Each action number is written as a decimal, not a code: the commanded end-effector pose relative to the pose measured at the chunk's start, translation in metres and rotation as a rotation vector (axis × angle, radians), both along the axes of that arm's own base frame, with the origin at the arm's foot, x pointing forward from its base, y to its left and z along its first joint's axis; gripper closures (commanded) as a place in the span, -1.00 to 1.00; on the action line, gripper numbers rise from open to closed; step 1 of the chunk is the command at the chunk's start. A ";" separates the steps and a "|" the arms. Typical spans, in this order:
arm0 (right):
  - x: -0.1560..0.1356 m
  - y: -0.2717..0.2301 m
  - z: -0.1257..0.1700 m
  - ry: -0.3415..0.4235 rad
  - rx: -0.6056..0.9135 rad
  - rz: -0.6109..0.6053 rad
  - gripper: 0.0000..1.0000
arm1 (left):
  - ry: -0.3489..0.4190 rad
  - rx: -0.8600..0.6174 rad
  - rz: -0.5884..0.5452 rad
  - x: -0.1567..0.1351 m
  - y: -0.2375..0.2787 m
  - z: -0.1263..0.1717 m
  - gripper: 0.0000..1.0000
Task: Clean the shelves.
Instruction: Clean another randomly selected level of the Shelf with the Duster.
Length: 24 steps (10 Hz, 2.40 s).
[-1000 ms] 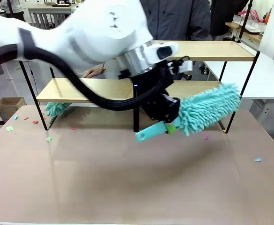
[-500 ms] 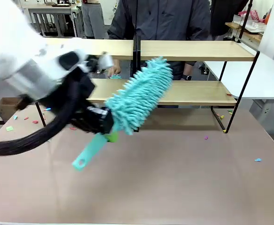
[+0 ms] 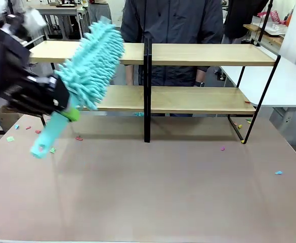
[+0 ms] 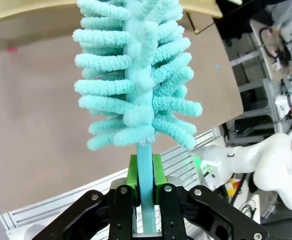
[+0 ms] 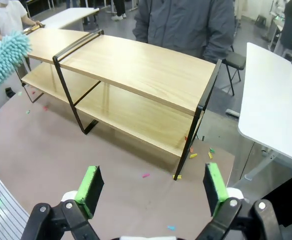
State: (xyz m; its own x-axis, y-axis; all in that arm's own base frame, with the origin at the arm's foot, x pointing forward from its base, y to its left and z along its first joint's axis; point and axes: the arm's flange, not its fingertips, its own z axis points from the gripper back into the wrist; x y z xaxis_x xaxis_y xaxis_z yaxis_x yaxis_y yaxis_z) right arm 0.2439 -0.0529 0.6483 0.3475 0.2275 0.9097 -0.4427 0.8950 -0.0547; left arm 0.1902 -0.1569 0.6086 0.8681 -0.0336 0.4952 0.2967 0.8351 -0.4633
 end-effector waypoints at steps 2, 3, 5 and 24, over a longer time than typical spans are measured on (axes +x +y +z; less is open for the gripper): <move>0.000 -0.001 0.000 -0.007 -0.005 0.005 -1.00 | -0.041 -0.085 0.017 -0.038 0.058 -0.063 0.74; 0.000 -0.001 0.000 -0.007 -0.005 0.005 -1.00 | -0.066 -0.102 0.055 -0.043 0.074 -0.062 0.74; 0.000 -0.001 0.000 -0.007 -0.005 0.005 -1.00 | -0.059 -0.155 0.074 -0.044 0.096 -0.061 0.74; 0.000 -0.001 0.000 -0.007 -0.005 0.005 -1.00 | 0.377 0.166 -0.522 0.170 -0.258 -0.064 0.74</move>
